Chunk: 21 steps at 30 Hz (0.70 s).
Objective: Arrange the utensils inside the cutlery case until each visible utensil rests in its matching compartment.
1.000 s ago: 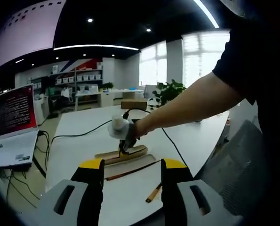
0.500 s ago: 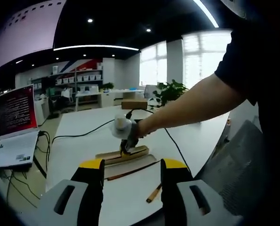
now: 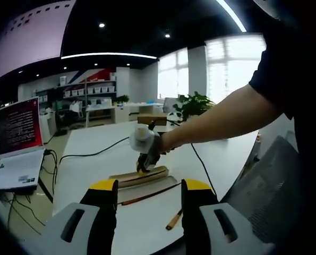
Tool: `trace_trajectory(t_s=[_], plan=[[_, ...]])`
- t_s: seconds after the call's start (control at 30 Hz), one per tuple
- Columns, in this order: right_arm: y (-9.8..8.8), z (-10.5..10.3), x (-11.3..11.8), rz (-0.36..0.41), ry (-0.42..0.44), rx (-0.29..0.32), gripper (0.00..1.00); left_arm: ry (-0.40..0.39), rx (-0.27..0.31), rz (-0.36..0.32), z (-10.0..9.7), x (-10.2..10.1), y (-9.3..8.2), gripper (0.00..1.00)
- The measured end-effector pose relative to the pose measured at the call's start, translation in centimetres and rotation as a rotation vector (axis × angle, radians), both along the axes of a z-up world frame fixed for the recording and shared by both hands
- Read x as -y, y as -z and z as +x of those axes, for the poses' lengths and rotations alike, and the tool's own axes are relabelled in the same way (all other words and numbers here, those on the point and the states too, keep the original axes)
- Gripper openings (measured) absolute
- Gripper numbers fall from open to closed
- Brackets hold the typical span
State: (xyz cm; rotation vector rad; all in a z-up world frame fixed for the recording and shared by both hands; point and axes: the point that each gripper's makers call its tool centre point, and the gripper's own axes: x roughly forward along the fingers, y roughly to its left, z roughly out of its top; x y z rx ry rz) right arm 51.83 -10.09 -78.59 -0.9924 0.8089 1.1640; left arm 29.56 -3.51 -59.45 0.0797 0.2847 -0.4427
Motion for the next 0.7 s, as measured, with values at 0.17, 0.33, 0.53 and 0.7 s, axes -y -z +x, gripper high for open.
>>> trace_trajectory(t_s=[0.17,0.33,0.53,0.7], plan=[[-0.8,-0.2,0.0,0.018,0.011,0.008,0.14,-0.004,0.007,-0.005,0.1,-0.1,-0.2,0.49],[-1.4,-0.2,0.3,0.031,0.022,0.016,0.15,-0.003,0.012,-0.006,0.1,-0.1,-0.5,0.5],[-1.4,-0.7,1.3,0.032,0.033,0.009,0.16,-0.004,0.014,-0.011,0.3,0.0,-0.7,0.5],[-1.6,-1.2,1.7,0.038,0.038,-0.001,0.15,0.004,0.0,-0.004,0.6,0.3,-0.6,0.5]])
